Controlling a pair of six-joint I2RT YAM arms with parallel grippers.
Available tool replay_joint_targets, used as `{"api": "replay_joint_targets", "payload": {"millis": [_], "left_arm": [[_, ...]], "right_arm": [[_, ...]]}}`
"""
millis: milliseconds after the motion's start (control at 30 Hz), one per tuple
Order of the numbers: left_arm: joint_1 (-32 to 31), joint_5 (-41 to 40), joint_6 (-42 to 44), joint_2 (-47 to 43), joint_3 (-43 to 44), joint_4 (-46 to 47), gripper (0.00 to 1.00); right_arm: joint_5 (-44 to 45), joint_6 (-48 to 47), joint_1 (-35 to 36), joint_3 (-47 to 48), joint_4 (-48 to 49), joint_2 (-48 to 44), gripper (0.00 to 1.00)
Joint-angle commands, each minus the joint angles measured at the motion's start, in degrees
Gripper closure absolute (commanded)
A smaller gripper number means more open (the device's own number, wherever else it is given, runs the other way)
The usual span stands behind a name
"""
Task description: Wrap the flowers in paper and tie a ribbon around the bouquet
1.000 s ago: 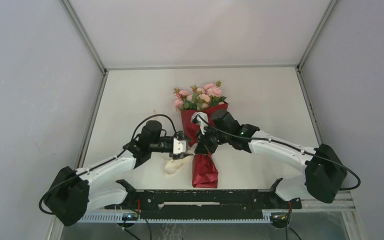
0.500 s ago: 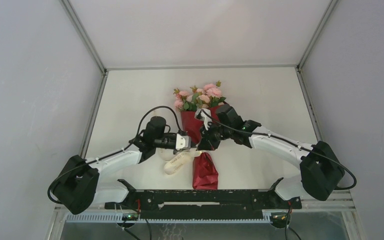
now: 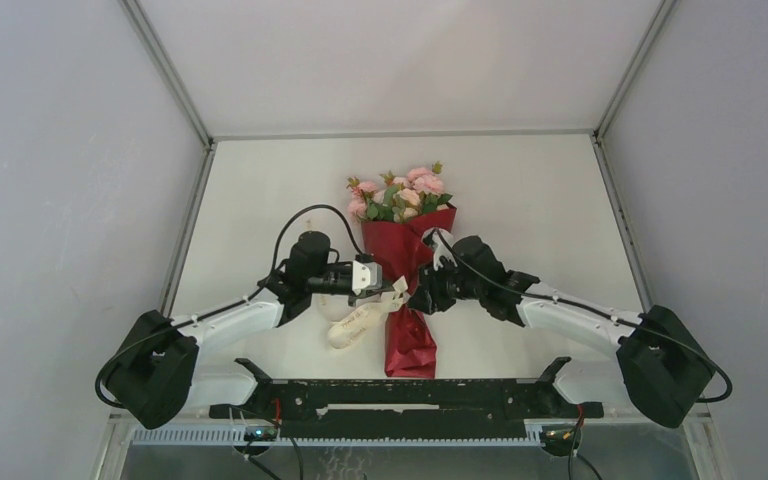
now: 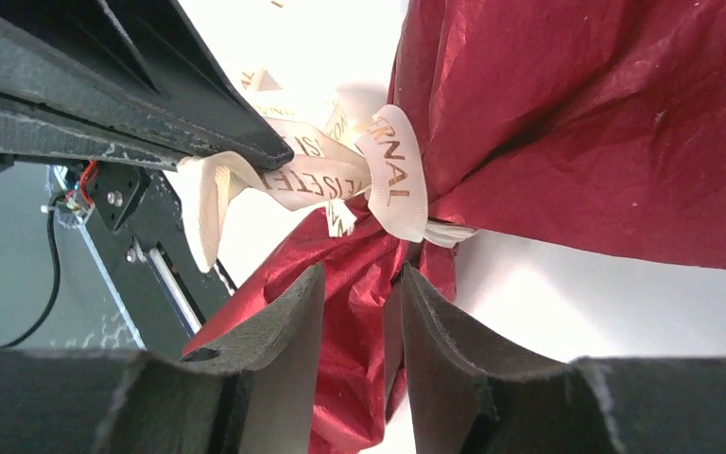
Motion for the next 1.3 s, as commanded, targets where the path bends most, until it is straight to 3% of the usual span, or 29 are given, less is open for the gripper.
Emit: {"api": "replay_joint_targets", "payload": {"millis": [0, 233, 600, 833, 1267], "left_arm": [[0.26, 0.06, -1.12, -1.16, -0.2, 3.23, 1.0], [0.21, 0.07, -1.16, -1.24, -0.45, 3.65, 1.0], [0.26, -0.05, -0.94, -1.06, -0.46, 3.51, 1.0], [0.24, 0.28, -0.66, -0.85, -0.64, 3.73, 1.0], [0.33, 0.15, 1.02, -0.89, -0.91, 2.84, 1.0]], "right_arm": [[2.98, 8.76, 1.19, -0.93, 12.14, 1.24, 0.56], [0.72, 10.05, 1.27, -0.94, 17.33, 5.1, 0.57], [-0.81, 10.64, 2.15, -0.94, 16.98, 7.43, 0.66], [1.02, 9.76, 3.67, -0.94, 13.65, 5.31, 0.9], [3.99, 10.34, 4.57, -3.14, 6.18, -1.56, 0.91]]}}
